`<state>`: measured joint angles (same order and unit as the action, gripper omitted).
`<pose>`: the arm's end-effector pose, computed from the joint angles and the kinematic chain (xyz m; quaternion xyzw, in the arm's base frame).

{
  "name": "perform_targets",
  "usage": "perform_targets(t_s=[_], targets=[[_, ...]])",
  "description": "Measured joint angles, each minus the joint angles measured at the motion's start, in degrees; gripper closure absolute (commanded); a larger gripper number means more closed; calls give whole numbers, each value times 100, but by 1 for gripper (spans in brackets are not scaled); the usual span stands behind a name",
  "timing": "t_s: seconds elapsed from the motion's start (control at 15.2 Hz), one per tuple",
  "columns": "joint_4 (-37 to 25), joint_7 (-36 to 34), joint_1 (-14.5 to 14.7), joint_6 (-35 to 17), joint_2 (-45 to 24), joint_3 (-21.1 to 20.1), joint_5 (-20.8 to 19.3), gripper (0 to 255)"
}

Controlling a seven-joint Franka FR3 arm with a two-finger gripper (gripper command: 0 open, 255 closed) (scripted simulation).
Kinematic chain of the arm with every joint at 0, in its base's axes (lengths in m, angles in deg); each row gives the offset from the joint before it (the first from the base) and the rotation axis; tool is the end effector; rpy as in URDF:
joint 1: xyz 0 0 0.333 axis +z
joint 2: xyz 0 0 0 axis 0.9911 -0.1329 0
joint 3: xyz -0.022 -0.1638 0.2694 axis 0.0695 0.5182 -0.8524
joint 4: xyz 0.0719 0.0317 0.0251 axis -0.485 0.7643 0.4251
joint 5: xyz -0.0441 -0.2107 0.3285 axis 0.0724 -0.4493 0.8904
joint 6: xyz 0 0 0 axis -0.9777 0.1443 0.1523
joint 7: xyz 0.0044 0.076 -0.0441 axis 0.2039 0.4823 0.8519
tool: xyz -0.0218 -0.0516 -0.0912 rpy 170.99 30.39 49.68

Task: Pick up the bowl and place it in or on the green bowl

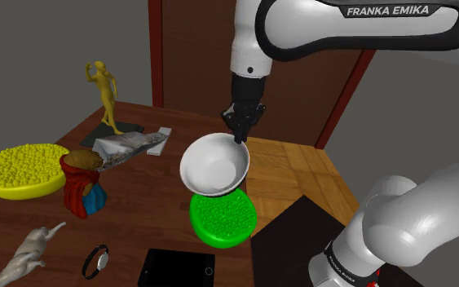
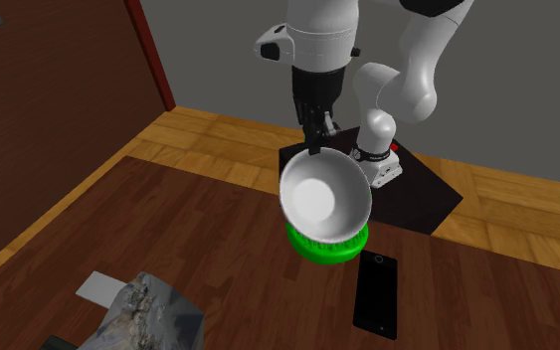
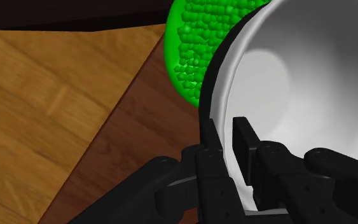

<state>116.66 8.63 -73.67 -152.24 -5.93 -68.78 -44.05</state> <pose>0.3716 0.1828 0.5454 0.9988 -0.0226 -0.0374 0.0226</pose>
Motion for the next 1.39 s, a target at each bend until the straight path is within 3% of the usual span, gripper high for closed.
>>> perform_targets(t_s=[0.33,1.39], targets=[[597,299,13,317,904,272,15,255],[1784,314,59,-859,928,180,100,255]])
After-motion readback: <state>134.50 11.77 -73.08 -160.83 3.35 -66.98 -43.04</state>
